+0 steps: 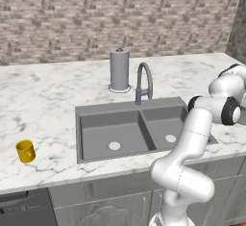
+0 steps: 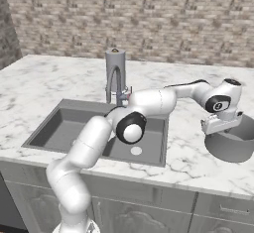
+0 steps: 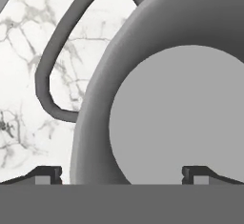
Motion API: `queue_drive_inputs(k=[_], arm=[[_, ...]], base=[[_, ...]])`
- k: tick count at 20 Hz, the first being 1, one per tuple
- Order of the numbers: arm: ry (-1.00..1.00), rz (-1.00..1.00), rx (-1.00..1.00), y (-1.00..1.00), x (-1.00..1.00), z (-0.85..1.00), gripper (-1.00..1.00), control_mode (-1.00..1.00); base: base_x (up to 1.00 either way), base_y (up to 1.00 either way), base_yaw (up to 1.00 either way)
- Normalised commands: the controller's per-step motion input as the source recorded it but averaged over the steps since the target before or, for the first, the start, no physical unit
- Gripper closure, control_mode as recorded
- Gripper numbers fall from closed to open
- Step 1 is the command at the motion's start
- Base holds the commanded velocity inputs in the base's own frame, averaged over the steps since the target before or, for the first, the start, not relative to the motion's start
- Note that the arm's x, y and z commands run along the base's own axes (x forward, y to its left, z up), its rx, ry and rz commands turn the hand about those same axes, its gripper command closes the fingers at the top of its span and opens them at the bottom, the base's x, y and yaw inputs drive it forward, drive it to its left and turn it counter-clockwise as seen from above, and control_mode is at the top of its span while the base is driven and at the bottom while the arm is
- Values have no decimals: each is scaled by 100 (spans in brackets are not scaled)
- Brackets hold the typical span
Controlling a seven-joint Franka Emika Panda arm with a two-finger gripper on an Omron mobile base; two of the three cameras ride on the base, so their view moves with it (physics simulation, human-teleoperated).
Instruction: Place the pot in the left basin and the mug in the right basin of the sink.
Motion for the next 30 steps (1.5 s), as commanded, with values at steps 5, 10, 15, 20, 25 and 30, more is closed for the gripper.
queue_drive_inputs(k=[5, 10, 15, 20, 25, 30], arm=[[2, 1, 0, -1, 0, -8, -100, -100], [2, 1, 0, 0, 0, -6, 100, -100], [0, 0, 0, 0, 0, 0, 100, -100], [0, 0, 0, 0, 0, 0, 100, -100], [0, 0, 0, 0, 0, 0, 100, -100], [0, 0, 0, 0, 0, 10, 100, -100]], base=[[0, 0, 0], [0, 0, 0], [0, 0, 0], [0, 0, 0], [0, 0, 0], [0, 0, 0]])
